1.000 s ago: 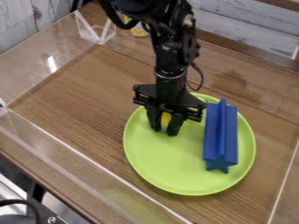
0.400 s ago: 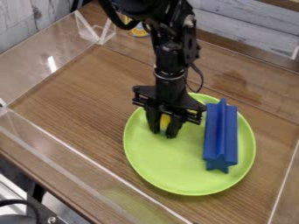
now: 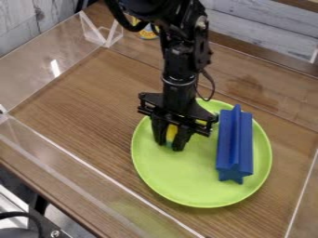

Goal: Remove the banana from inside the green plate and put it on the table

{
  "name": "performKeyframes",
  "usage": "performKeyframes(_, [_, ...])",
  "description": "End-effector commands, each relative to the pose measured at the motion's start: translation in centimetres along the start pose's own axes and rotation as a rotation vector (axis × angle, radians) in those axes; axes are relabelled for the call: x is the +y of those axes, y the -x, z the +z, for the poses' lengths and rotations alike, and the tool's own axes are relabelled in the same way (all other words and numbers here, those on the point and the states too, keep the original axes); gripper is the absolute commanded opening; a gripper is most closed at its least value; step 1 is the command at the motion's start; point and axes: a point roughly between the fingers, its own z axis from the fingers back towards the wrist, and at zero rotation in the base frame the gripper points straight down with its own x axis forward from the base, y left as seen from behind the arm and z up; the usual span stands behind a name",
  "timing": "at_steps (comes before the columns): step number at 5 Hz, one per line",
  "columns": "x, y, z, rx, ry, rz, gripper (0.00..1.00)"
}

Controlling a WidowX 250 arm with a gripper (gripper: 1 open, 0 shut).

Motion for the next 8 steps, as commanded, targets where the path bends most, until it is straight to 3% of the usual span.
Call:
performKeyframes(1, [-0.3,-0.4,2.1,-0.052,0.002,-0.028,0.00])
performKeyframes(5, [1.0,0.9,6.0,-0.029,-0.016,-0.058,0.00])
performKeyframes(7, [3.3,1.7,7.9,-0.040,-0.023,-0.039,0.00])
performKeyframes(8, [5.6,1.9,8.0,-0.046,-0.022,-0.016,0.00])
